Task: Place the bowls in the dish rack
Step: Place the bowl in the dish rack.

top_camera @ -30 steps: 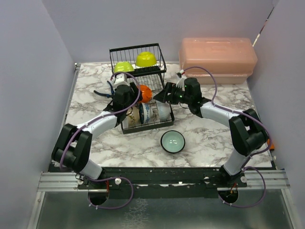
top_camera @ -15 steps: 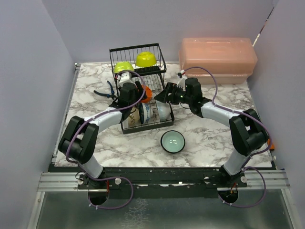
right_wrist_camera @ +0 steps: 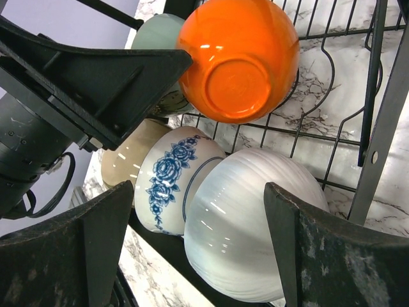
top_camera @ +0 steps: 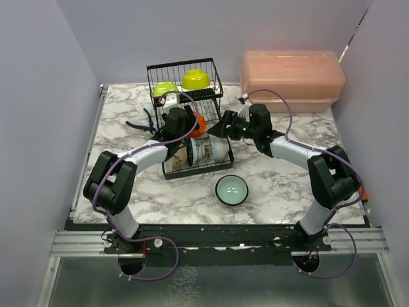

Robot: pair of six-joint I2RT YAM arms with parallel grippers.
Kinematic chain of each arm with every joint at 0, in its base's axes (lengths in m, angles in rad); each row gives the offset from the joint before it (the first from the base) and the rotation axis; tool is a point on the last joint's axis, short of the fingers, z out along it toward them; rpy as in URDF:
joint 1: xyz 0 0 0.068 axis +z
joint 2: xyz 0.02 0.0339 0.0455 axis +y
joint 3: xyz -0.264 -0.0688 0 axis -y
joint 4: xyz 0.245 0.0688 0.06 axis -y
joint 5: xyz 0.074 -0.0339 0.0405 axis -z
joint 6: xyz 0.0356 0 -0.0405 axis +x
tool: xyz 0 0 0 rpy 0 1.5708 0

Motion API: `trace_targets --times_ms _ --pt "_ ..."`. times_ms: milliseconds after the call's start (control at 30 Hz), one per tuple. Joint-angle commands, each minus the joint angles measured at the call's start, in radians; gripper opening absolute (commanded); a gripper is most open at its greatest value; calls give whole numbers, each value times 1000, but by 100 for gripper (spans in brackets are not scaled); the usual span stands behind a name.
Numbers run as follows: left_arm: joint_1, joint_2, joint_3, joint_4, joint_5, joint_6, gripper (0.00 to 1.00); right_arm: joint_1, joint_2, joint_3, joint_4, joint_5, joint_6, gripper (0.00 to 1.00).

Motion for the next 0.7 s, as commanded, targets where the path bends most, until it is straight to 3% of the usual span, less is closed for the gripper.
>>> trace_targets --times_ms 0,400,667 --pt "-27 1 -5 42 106 -62 67 -2 7 20 -27 -34 -23 87" --pt "-31 -11 -34 57 114 -57 66 -2 175 172 -39 -90 -34 78" --pt "-31 -2 -34 46 147 -10 62 -2 276 233 -18 -138 -14 63"
